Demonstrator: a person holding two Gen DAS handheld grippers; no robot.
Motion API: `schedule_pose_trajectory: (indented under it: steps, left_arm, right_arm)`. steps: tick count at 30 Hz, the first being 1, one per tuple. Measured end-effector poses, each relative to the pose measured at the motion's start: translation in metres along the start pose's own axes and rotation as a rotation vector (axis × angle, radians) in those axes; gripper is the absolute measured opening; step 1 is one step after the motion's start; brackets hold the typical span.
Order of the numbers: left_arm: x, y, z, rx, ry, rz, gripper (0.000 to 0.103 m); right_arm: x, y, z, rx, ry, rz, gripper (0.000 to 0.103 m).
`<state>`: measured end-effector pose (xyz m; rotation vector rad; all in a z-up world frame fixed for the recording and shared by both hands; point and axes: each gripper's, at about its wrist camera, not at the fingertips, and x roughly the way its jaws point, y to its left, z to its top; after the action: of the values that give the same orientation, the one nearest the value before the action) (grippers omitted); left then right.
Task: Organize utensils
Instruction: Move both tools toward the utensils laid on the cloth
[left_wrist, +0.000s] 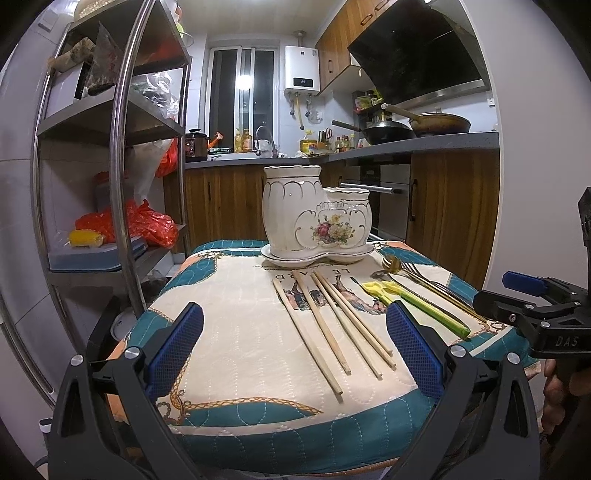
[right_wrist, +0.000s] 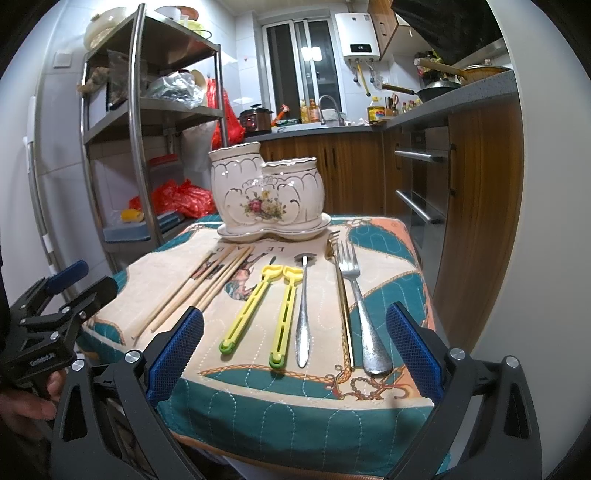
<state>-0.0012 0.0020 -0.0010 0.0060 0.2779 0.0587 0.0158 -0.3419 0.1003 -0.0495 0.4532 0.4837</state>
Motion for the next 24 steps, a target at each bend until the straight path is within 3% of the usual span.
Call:
schedule_pose_trajectory:
  steps: [9,24]
  left_arm:
    - [0.004,0.0,0.0,-0.001,0.028,-0.001,0.098]
    - [0.023,0.012,0.002,-0.036,0.152,0.0,0.097]
  right_arm:
    - [0.001,-0.001,-0.002,0.0,-0.002,-0.007,0.098]
    - [0.001,-0.006,0.004,0.022,0.012,-0.025,0.098]
